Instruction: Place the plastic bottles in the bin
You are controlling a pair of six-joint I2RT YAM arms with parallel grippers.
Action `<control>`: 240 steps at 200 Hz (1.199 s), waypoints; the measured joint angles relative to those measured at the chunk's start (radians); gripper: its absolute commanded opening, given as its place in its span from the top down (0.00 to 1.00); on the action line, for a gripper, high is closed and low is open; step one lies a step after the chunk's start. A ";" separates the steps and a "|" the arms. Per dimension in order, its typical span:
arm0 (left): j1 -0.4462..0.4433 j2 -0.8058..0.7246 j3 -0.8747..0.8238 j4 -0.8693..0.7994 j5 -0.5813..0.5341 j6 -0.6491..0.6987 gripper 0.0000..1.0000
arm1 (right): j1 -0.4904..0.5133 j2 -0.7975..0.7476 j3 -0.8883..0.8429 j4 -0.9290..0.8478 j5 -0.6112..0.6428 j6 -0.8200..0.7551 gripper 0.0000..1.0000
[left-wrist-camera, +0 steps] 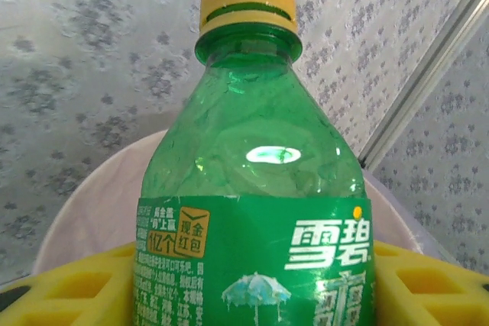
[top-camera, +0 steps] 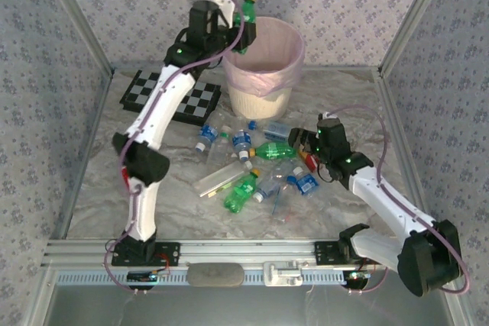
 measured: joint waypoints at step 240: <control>-0.046 0.028 0.092 -0.196 0.040 0.011 0.00 | -0.045 -0.053 -0.039 -0.074 0.026 -0.143 0.01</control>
